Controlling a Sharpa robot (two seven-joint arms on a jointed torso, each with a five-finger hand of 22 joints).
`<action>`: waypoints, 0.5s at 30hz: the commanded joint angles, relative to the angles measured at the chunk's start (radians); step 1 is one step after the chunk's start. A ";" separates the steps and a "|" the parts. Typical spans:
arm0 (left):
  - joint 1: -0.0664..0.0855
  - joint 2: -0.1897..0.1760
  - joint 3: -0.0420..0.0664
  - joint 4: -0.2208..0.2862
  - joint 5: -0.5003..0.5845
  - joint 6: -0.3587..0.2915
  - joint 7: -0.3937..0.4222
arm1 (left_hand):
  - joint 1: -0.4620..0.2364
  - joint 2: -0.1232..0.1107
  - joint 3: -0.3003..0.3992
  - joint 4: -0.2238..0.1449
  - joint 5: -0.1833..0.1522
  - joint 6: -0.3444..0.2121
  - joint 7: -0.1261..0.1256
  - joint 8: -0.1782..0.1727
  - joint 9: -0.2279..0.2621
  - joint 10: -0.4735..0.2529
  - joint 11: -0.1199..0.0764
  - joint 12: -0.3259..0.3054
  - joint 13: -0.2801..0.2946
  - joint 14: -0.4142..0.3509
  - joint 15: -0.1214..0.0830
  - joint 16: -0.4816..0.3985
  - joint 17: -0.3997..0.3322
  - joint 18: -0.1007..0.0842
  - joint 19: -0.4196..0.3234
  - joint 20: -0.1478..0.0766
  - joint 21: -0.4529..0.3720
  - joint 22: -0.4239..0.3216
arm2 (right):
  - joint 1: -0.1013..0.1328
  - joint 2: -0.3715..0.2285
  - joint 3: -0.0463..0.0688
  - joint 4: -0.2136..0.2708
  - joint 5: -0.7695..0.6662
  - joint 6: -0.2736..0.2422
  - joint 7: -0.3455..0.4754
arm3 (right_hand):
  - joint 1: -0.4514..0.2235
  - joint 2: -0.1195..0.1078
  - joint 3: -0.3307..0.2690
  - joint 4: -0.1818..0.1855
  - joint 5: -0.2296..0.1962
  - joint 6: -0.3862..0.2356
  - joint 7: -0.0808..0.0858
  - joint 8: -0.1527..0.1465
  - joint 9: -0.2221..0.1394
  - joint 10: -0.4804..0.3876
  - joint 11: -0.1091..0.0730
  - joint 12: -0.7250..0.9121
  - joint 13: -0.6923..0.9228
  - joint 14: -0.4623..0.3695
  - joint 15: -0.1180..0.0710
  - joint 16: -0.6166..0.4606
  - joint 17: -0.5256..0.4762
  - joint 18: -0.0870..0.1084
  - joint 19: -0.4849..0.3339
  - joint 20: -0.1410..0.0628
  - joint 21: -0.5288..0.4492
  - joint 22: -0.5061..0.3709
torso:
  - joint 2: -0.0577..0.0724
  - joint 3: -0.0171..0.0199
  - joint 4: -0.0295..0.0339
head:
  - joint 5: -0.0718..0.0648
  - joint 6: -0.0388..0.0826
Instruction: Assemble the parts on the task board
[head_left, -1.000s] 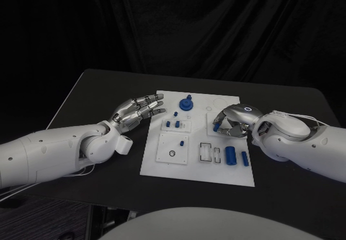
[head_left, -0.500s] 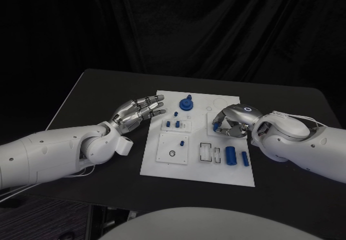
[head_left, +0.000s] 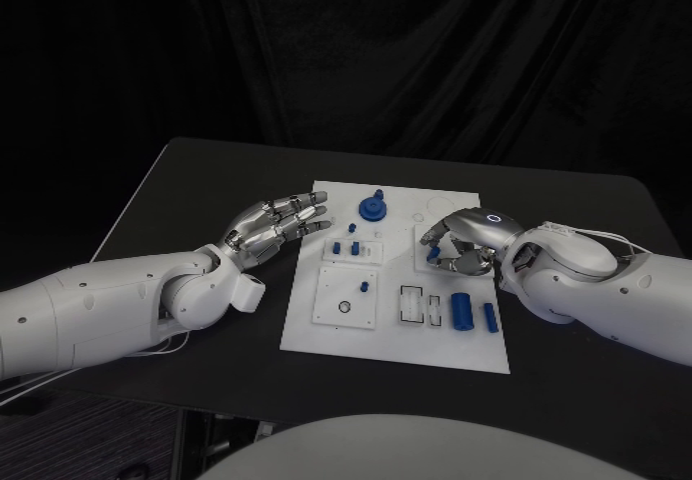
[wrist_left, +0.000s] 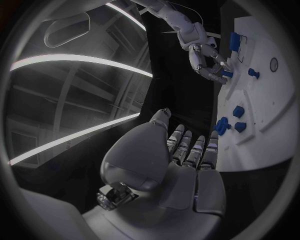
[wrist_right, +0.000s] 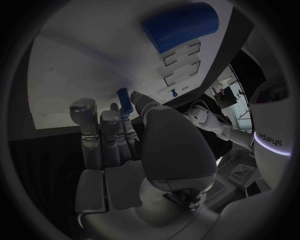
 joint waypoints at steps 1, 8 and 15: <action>-0.002 0.001 0.001 0.002 0.004 0.014 0.095 | 0.000 0.011 0.006 -0.002 0.006 0.002 0.005 0.002 0.002 -0.004 0.006 -0.001 -0.001 -0.003 0.007 0.006 0.001 -0.008 0.007 0.001 0.004 -0.001 | -0.003 0.001 0.000 0.000 0.004 0.009 -0.006 | 0.010 -0.004 -0.008 -0.003 0.006 0.002 -0.001 0.006 0.003 -0.011 0.000 0.016 0.009 -0.006 -0.001 -0.002 -0.001 -0.005 -0.005 0.003 -0.005 0.089 | 0.000 0.0002 0.0002 | 0.001 0.000; -0.004 0.000 0.001 0.002 0.004 0.014 0.093 | 0.000 0.011 0.008 -0.003 0.007 0.003 0.006 0.002 0.002 -0.004 0.007 0.000 -0.001 -0.003 0.007 0.006 0.001 -0.008 0.008 0.001 0.004 -0.001 | -0.003 0.001 0.000 0.001 0.004 0.004 -0.003 | 0.039 0.015 0.008 -0.019 0.056 0.045 -0.004 0.029 0.018 0.008 -0.005 0.055 0.031 0.006 -0.006 0.014 0.019 -0.007 0.007 0.001 0.021 0.096 | 0.000 0.0001 -0.0008 | 0.000 0.000; -0.005 -0.001 0.001 0.002 0.004 0.014 0.090 | 0.000 0.011 0.008 -0.004 0.007 0.004 0.006 0.003 0.002 -0.004 0.007 0.000 -0.001 -0.003 0.007 0.006 0.001 -0.008 0.008 0.001 0.004 -0.001 | -0.003 -0.001 0.001 0.002 0.004 0.001 -0.010 | 0.065 0.023 0.035 -0.040 0.087 0.081 -0.011 0.049 0.033 0.040 -0.014 0.072 0.040 0.013 -0.014 0.020 0.026 -0.008 0.015 -0.007 0.035 0.101 | 0.000 0.0001 -0.0005 | -0.001 0.000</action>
